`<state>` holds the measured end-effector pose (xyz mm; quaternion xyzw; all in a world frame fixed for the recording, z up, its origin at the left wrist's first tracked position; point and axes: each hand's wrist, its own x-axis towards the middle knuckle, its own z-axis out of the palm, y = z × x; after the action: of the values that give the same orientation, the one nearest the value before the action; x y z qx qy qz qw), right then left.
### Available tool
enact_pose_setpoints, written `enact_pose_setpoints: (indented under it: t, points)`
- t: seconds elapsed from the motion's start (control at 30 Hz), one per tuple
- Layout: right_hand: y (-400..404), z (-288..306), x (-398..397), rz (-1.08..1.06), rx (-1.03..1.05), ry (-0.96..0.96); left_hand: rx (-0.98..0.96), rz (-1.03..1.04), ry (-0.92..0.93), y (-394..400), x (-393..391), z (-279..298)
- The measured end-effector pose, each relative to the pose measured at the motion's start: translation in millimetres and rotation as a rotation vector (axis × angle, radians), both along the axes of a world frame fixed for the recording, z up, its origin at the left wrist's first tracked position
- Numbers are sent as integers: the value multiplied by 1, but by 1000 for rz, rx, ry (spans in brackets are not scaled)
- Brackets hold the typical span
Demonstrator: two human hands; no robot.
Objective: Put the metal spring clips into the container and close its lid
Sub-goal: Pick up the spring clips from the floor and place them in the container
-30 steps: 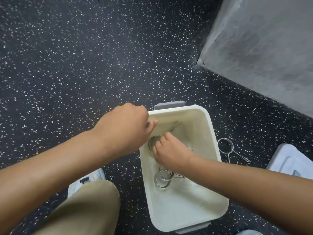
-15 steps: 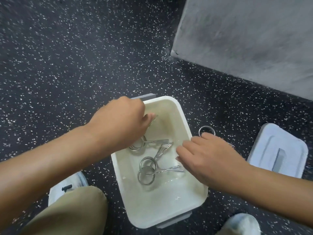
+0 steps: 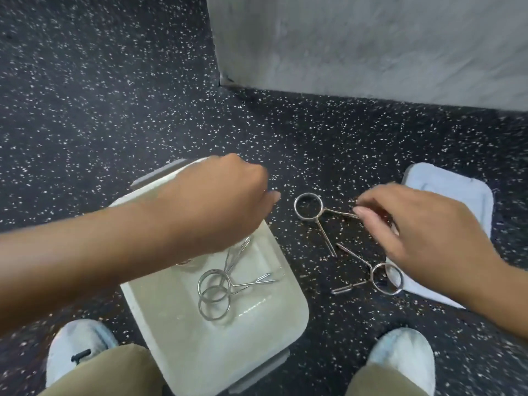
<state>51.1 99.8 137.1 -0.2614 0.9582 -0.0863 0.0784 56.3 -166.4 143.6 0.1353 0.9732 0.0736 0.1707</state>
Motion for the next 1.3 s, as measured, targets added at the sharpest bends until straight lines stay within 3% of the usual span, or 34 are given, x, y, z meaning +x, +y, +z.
enact_pose_setpoints:
  t: [0.2,0.33,0.47,0.83,1.0,1.13,1.3]
  points:
    - [64,-26,-11,-470,-172,-127,-119,-274,-120,31,-29,6]
    - [93,-56,1,-622,-177,-256,-179,-405,-192,58,-46,-13]
    - [110,-80,17,-663,-30,-471,-287,-500,-228,90,-52,-52]
    - [124,-112,39,-674,344,-671,-388,-456,-270,124,-40,-136]
    - [123,-126,48,-767,263,-806,-364,-369,-248,124,-48,-143]
    - [121,-133,56,-776,202,-823,-345,-420,-155,123,-50,-142]
    - [120,-136,56,-804,162,-778,-107,-355,-183,113,-53,-134]
